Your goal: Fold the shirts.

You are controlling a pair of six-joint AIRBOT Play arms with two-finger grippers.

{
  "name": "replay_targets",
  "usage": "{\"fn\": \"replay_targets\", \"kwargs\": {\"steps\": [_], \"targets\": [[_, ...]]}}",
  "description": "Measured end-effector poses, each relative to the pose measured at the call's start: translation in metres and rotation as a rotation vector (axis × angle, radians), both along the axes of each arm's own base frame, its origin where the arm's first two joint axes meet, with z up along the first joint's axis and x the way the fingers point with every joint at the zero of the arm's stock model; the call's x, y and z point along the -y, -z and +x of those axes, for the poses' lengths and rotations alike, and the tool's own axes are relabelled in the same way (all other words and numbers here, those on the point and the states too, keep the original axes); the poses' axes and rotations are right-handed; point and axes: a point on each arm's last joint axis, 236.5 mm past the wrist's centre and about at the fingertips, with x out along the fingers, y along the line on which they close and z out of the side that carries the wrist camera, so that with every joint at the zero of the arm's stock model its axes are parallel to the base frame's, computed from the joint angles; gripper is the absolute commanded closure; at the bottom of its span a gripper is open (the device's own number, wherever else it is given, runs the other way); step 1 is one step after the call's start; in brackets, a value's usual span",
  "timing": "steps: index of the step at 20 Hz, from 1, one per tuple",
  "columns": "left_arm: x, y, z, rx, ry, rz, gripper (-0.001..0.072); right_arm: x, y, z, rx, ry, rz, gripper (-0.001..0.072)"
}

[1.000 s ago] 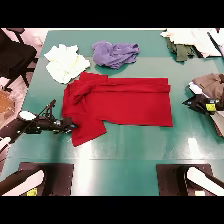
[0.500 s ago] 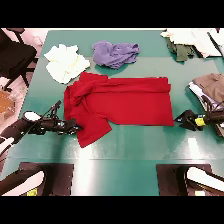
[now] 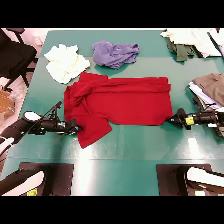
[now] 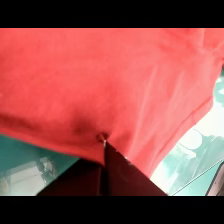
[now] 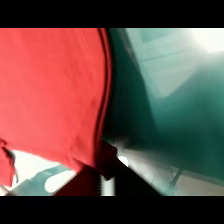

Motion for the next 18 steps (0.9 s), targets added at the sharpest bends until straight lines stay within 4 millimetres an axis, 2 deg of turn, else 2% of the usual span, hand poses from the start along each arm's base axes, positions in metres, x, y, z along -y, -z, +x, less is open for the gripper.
{"fn": "replay_targets", "kwargs": {"steps": [4, 6, 9, 12, 15, 18], "targets": [[0.008, -0.016, -0.001, 0.013, 0.036, -0.038, 0.0684, 0.001, -0.014, 0.001, 0.077, -0.058, -0.083, 0.0695], [0.01, -0.032, 0.001, 0.052, 0.054, -0.051, 0.0684, 0.001, -0.037, -0.002, 0.127, -0.084, -0.119, 0.0696], [0.012, -0.06, 0.003, 0.117, 0.053, -0.058, 0.0684, 0.013, -0.07, -0.014, 0.193, -0.08, -0.208, 0.0696], [0.014, -0.086, -0.007, 0.159, 0.072, -0.068, 0.0684, 0.021, -0.1, -0.025, 0.254, -0.045, -0.276, 0.0697], [0.017, -0.109, -0.026, 0.178, 0.097, -0.074, 0.0685, 0.022, -0.125, -0.033, 0.317, -0.01, -0.326, 0.0698], [0.015, -0.13, -0.033, 0.227, 0.077, -0.063, 0.0685, 0.019, -0.141, -0.035, 0.369, 0.018, -0.357, 0.0698]]}}
